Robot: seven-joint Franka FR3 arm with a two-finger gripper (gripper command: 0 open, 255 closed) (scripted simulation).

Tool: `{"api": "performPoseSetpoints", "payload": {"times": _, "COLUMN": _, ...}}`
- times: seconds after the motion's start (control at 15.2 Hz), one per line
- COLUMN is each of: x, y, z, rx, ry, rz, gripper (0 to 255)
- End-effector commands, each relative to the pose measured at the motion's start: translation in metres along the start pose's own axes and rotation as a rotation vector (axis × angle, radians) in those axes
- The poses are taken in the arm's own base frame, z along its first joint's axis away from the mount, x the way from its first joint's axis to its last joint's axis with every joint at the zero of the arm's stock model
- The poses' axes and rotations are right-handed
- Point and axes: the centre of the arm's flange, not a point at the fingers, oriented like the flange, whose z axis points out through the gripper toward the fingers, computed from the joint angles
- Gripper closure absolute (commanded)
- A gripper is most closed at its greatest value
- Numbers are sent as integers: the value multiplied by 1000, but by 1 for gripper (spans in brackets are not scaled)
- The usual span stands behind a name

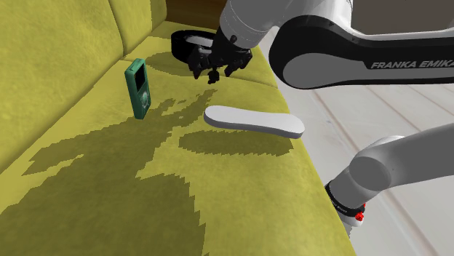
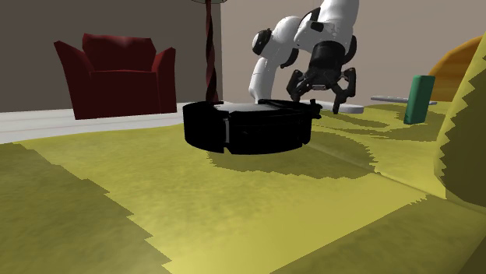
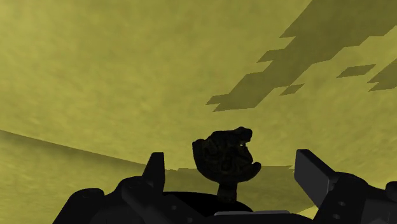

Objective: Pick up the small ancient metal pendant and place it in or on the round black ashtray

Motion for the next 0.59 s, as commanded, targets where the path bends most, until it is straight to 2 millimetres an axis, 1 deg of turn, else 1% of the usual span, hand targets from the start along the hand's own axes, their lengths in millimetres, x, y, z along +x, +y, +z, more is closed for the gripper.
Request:
{"api": "performPoseSetpoints", "payload": {"times": 0.0, "x": 0, "y": 0, "z": 0, "rx": 0, "ry": 0, "rz": 0, "gripper": 0}}
{"api": "performPoseSetpoints", "payload": {"times": 0.07, "x": 0, "y": 0, "z": 0, "rx": 0, "ry": 0, "rz": 0, "gripper": 0}}
{"api": "performPoseSetpoints", "payload": {"times": 0.13, "x": 0, "y": 0, "z": 0, "rx": 0, "ry": 0, "rz": 0, "gripper": 255}}
{"api": "performPoseSetpoints", "payload": {"times": 0.53, "x": 0, "y": 0, "z": 0, "rx": 0, "ry": 0, "rz": 0, "gripper": 255}}
